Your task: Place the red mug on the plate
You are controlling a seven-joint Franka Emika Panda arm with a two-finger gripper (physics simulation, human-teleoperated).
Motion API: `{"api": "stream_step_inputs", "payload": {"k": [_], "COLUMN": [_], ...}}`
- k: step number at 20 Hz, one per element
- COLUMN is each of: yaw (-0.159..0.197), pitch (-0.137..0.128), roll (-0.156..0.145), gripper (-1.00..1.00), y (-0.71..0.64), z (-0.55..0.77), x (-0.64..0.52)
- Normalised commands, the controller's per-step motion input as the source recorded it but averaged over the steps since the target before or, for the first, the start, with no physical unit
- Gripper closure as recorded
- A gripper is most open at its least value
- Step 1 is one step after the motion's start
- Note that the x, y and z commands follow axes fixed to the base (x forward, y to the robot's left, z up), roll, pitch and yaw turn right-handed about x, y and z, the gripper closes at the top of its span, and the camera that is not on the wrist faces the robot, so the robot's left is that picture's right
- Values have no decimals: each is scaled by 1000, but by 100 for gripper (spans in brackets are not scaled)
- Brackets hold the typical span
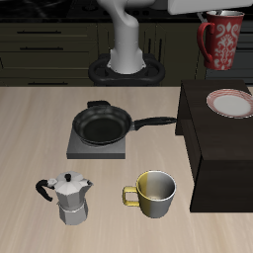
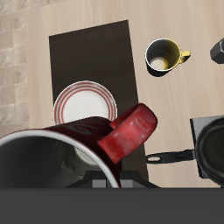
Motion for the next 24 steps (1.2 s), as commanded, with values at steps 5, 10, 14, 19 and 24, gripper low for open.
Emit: {"api": "stream_step_inputs", "payload": {"k": [5,10,14,19,24], "yaw": [1,-21,26,6,27], "pitch": [32,41,30,33,34], "roll": [-2,-19,30,-2,17], "gripper": [100,100,100,100,100], "y": [324,107,311,75,129], "z": [-97,-136,-201,-167,-229], "x": [225,158,126,40,34]}}
